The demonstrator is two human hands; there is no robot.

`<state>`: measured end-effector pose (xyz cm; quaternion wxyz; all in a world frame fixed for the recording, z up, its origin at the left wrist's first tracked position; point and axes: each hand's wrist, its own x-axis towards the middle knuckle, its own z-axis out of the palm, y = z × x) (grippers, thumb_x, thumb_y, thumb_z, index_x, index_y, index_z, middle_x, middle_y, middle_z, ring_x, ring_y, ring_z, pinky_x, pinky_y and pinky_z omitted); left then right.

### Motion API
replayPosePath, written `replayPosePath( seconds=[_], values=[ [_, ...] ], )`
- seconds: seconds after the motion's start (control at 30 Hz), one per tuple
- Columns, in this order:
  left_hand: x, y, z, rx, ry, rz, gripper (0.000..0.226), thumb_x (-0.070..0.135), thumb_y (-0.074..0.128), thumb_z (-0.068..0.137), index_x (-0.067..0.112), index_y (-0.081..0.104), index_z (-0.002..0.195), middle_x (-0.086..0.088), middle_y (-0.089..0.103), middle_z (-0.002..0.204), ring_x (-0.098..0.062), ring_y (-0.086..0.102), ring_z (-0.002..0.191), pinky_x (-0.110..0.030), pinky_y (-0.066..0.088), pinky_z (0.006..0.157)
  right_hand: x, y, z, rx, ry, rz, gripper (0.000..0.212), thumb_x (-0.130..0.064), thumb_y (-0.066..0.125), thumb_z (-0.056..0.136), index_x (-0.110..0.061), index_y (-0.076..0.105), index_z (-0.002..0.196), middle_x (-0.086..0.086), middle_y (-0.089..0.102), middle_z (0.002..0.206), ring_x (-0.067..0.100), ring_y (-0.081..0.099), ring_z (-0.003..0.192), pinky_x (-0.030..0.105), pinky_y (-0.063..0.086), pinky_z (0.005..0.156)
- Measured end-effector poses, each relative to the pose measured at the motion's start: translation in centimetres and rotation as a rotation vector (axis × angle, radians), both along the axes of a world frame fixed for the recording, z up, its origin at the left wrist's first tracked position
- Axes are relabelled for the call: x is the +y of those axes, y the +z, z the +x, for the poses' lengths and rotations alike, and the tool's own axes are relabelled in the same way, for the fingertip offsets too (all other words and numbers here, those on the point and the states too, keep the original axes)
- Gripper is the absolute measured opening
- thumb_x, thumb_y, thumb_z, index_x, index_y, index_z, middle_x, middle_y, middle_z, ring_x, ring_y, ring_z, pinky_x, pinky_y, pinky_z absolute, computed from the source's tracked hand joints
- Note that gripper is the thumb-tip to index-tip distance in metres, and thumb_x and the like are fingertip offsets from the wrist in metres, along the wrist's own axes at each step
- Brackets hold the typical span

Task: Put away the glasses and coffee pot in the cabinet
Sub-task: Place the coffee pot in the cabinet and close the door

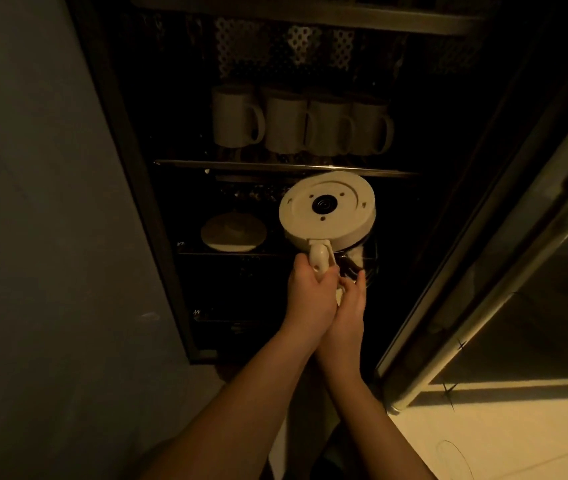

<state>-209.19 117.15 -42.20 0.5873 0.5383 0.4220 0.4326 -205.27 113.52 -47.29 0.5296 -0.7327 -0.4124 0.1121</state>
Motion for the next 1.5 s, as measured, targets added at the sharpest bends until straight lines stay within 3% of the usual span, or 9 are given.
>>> replayPosePath(
  seconds=[0.07,0.13,0.27,0.37,0.7,0.87,1.13,1.27,1.5],
  values=[
    [0.0,0.1,0.4,0.036,0.014,0.048,0.033,0.022,0.056,0.096,0.02,0.048,0.127,0.001,0.058,0.117,-0.008,0.059,0.101,-0.017,0.049,0.073,0.3,0.0,0.1,0.043,0.033,-0.013,0.049,-0.033,0.05,0.099,-0.025,0.033,0.144,-0.006,0.004,0.161,-0.037,0.013,0.115,-0.009,0.03,0.074],
    [0.0,0.3,0.6,0.087,0.027,0.104,0.032,0.021,0.056,0.096,0.017,0.048,0.126,0.0,0.057,0.116,-0.005,0.058,0.096,-0.011,0.044,0.068,0.6,-0.4,0.3,-0.022,0.066,-0.023,0.051,-0.028,0.051,0.099,-0.024,0.033,0.147,0.002,0.009,0.161,-0.045,-0.007,0.103,-0.016,0.016,0.075],
    [0.4,0.3,1.2,0.145,0.013,0.142,0.032,0.02,0.057,0.095,0.013,0.048,0.125,-0.004,0.056,0.116,-0.011,0.059,0.101,-0.021,0.048,0.079,0.5,0.0,0.9,-0.078,0.115,-0.016,0.058,-0.03,0.055,0.096,-0.037,0.021,0.142,-0.004,0.007,0.159,-0.001,-0.005,0.143,0.008,0.011,0.104],
    [0.5,0.0,1.5,0.156,0.0,0.132,0.032,0.019,0.057,0.095,0.013,0.047,0.125,-0.003,0.055,0.117,-0.013,0.058,0.106,-0.024,0.048,0.082,0.4,0.3,0.8,-0.035,0.129,0.007,0.057,-0.029,0.056,0.094,-0.04,0.014,0.131,-0.007,0.011,0.156,0.019,0.005,0.148,0.023,0.018,0.109],
    [1.5,0.4,2.4,0.167,-0.057,0.181,0.03,0.02,0.06,0.093,0.015,0.049,0.12,-0.004,0.056,0.114,-0.015,0.057,0.104,-0.03,0.049,0.087,1.1,0.6,2.0,0.065,0.114,0.074,0.05,-0.034,0.053,0.096,-0.045,0.019,0.13,-0.002,0.02,0.157,0.021,0.019,0.145,0.028,0.024,0.112],
    [3.1,-0.1,2.2,0.281,-0.058,0.334,0.042,0.04,0.069,0.084,0.023,0.051,0.117,0.004,0.054,0.117,-0.012,0.055,0.109,-0.038,0.051,0.094,2.1,0.4,3.7,0.09,0.083,0.101,0.047,-0.044,0.052,0.092,-0.034,0.042,0.136,0.001,0.036,0.15,0.02,0.037,0.137,0.048,0.042,0.106],
    [7.1,-0.4,2.0,0.396,-0.08,0.222,0.104,0.047,0.073,0.078,0.039,-0.001,0.151,0.008,-0.005,0.161,-0.024,0.01,0.147,-0.046,0.028,0.112,4.7,2.0,7.0,0.04,0.094,0.067,0.051,-0.02,0.057,0.093,-0.021,0.041,0.141,0.0,0.053,0.131,0.01,0.055,0.114,0.03,0.053,0.091],
    [8.1,-0.2,3.1,0.359,-0.128,0.212,0.102,0.043,0.068,0.085,0.038,-0.008,0.151,0.004,-0.012,0.162,-0.023,0.01,0.148,-0.042,0.029,0.111,6.0,3.5,8.3,0.013,0.09,0.029,0.038,-0.021,0.054,0.095,-0.015,0.046,0.132,-0.012,0.053,0.102,-0.005,0.054,0.084,0.01,0.046,0.06],
    [10.3,-1.1,3.9,0.449,-0.151,0.244,0.085,0.041,0.057,0.093,0.039,-0.004,0.151,0.007,-0.015,0.161,-0.025,0.002,0.149,-0.047,0.023,0.115,9.2,4.1,10.9,-0.008,0.052,-0.021,0.039,-0.02,0.056,0.095,-0.011,0.047,0.132,0.004,0.057,0.118,0.01,0.054,0.098,0.011,0.041,0.063]
  ],
)
